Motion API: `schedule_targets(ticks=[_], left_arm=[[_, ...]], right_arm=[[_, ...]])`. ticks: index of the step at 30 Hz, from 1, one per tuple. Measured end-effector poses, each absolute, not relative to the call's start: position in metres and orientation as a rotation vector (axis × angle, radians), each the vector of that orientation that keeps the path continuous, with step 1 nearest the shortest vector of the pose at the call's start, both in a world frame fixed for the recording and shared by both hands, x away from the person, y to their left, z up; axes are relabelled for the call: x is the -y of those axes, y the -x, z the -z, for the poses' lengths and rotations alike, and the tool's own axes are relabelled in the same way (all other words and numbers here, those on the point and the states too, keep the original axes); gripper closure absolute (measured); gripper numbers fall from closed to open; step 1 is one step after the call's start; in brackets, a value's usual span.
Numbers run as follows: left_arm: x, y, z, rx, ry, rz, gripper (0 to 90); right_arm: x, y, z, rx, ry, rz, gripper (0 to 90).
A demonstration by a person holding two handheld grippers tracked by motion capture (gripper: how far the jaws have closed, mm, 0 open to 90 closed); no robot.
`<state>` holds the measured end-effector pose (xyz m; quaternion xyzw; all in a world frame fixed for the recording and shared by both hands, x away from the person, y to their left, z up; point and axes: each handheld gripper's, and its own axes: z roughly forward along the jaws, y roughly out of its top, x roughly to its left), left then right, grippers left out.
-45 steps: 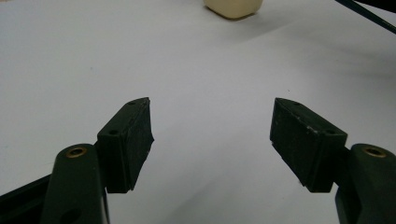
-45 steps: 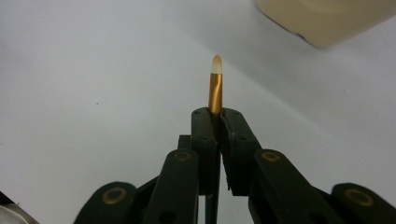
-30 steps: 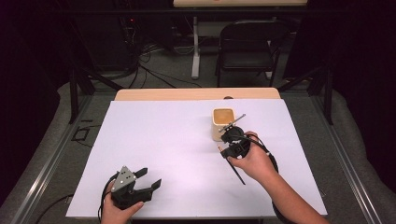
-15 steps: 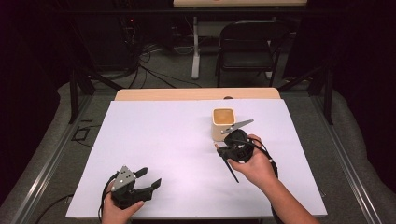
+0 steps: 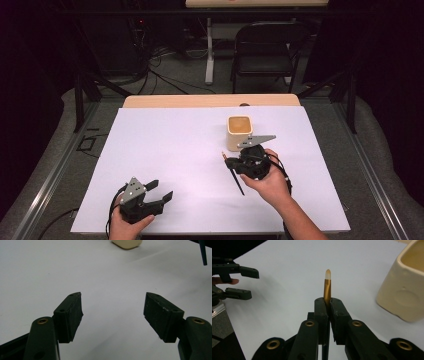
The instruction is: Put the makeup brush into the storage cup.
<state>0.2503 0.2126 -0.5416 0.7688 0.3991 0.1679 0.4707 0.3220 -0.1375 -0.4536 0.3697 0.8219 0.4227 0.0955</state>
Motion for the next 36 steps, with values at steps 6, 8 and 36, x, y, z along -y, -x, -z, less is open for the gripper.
schedule_targets(ticks=[6,8,36], left_arm=[[-0.208,-0.251,0.530,-0.968,-1.879,-0.404,33.1],[-0.206,-0.251,0.528,-0.961,-1.882,-0.409,33.3],[-0.153,-0.257,0.494,-0.828,-1.871,-0.351,35.7]], right_arm=[[0.138,-0.319,0.449,-2.370,-1.031,-1.375,84.0],[0.137,-0.318,0.448,-2.360,-1.018,-1.394,84.0],[0.141,-0.299,0.452,-2.227,-0.922,-1.632,84.1]])
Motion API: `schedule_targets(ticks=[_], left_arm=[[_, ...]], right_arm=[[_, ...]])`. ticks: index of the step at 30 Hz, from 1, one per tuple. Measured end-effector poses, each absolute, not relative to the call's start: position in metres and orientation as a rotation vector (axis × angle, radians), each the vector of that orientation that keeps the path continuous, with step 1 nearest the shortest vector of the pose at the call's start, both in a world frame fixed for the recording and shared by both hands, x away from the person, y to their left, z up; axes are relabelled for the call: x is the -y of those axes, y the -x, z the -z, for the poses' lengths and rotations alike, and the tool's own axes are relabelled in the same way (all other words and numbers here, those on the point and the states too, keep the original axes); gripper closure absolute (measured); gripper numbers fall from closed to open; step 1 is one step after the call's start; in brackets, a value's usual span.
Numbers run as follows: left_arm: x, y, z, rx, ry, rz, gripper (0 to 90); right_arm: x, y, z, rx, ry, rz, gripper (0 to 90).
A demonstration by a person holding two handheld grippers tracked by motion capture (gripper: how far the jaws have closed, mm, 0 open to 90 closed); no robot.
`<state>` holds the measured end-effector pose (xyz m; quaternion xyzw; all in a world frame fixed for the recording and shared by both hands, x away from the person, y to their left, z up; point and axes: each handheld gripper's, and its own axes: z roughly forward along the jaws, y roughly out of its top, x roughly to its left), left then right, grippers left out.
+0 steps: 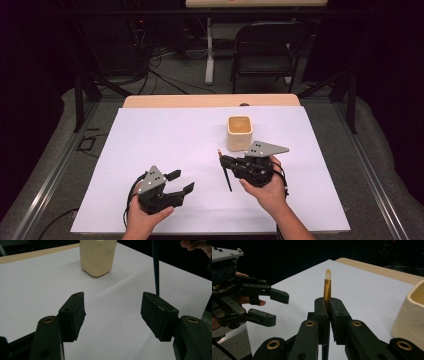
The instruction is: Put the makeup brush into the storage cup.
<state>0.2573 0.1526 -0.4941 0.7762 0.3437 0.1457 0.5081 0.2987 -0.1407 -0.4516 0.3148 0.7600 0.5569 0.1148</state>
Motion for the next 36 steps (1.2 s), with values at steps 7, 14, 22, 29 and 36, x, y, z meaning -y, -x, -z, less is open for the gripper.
schedule_targets(ticks=[7,14,22,29,36], left_arm=[[-0.139,-0.259,0.493,-0.808,-1.891,-0.301,35.9],[-0.129,-0.262,0.494,-0.805,-1.893,-0.286,35.8],[-0.120,-0.264,0.493,-0.799,-1.892,-0.254,36.8],[-0.114,-0.265,0.493,-0.790,-1.878,-0.237,39.2],[-0.110,-0.267,0.494,-0.787,-1.855,-0.224,39.7]], right_arm=[[0.141,-0.296,0.456,-2.203,-0.920,-1.688,84.1],[0.141,-0.295,0.461,-2.177,-0.923,-1.722,84.0],[0.139,-0.293,0.464,-2.151,-0.914,-1.743,84.0],[0.140,-0.292,0.464,-2.116,-0.928,-1.780,84.1],[0.142,-0.292,0.465,-2.084,-0.944,-1.813,84.0]])
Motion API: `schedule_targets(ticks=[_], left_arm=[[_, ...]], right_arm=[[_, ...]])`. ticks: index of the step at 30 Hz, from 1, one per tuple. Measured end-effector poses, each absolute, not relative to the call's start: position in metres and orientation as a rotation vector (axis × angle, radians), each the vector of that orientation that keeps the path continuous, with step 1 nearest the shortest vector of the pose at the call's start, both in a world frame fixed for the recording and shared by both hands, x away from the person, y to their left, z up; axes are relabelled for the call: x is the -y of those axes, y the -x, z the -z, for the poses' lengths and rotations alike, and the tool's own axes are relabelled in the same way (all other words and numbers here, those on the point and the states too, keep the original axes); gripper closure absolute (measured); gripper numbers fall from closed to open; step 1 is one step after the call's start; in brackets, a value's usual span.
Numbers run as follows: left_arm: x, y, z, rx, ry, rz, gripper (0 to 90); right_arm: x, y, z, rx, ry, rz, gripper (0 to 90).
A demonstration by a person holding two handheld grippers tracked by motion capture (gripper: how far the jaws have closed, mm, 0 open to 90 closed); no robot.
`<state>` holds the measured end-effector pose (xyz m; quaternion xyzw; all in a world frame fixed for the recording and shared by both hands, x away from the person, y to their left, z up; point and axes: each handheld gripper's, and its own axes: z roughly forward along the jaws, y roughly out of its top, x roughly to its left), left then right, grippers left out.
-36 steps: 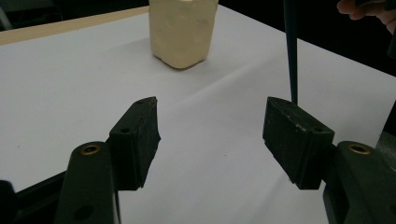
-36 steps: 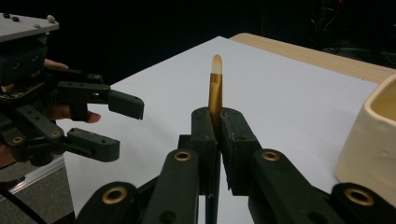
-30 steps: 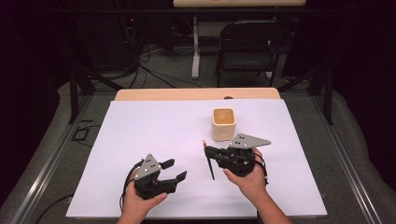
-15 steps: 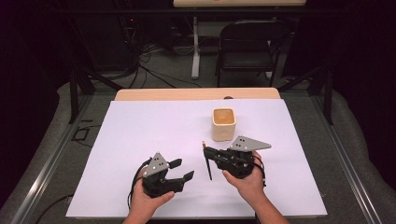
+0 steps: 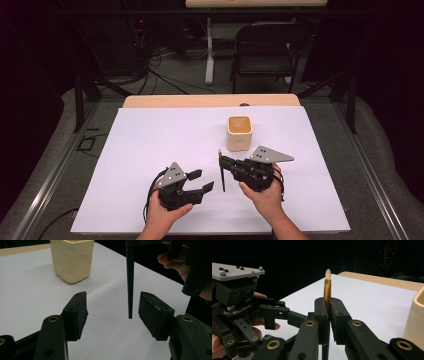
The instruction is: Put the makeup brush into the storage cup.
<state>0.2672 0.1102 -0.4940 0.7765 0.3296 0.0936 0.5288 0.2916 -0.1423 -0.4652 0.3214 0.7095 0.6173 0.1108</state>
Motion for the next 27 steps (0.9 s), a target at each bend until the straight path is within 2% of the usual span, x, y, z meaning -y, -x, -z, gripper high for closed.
schedule_targets(ticks=[12,27], left_arm=[[-0.1085,-0.2707,0.4980,-0.803,-1.817,-0.177,43.1],[-0.1010,-0.2743,0.5020,-0.812,-1.791,-0.080,52.6]], right_arm=[[0.1424,-0.2896,0.4663,-2.046,-0.945,-1.833,84.0],[0.1402,-0.2865,0.4666,-2.023,-0.934,-1.848,84.1]])
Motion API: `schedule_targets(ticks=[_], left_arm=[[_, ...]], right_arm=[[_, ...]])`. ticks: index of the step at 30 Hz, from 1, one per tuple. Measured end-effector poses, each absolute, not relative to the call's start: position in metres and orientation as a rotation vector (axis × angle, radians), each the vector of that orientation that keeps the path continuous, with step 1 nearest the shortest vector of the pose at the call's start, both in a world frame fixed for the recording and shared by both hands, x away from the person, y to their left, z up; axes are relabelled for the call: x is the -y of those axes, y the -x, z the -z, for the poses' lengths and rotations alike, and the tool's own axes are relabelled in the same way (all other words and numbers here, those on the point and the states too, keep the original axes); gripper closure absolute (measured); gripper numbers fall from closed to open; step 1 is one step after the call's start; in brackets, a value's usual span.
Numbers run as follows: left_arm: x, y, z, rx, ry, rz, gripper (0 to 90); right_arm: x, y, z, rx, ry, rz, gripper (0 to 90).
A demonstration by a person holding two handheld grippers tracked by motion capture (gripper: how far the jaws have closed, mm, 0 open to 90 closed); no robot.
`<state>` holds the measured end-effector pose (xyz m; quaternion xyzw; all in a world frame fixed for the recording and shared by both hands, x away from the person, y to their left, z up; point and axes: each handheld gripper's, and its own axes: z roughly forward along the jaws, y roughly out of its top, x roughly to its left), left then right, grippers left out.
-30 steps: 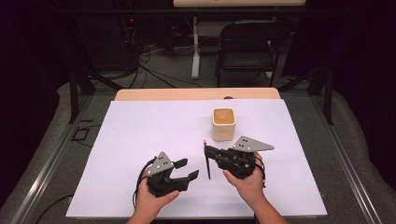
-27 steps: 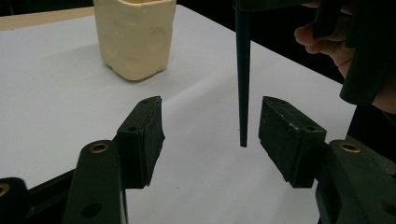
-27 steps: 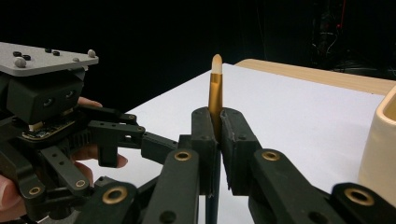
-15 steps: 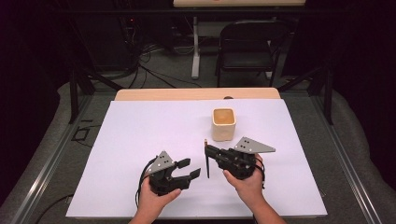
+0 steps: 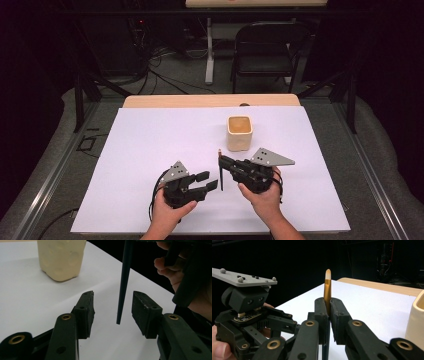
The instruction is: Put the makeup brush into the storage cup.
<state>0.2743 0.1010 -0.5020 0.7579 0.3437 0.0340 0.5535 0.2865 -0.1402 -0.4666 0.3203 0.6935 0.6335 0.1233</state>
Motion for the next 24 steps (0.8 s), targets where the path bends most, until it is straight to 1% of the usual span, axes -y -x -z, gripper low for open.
schedule_targets(ticks=[8,24], left_arm=[[-0.096,-0.275,0.504,-0.807,-1.797,-0.048,56.5],[-0.085,-0.278,0.507,-0.812,-1.795,-0.039,64.6]], right_arm=[[0.139,-0.286,0.467,-2.020,-0.924,-1.851,84.0],[0.139,-0.283,0.466,-1.990,-0.923,-1.876,84.0]])
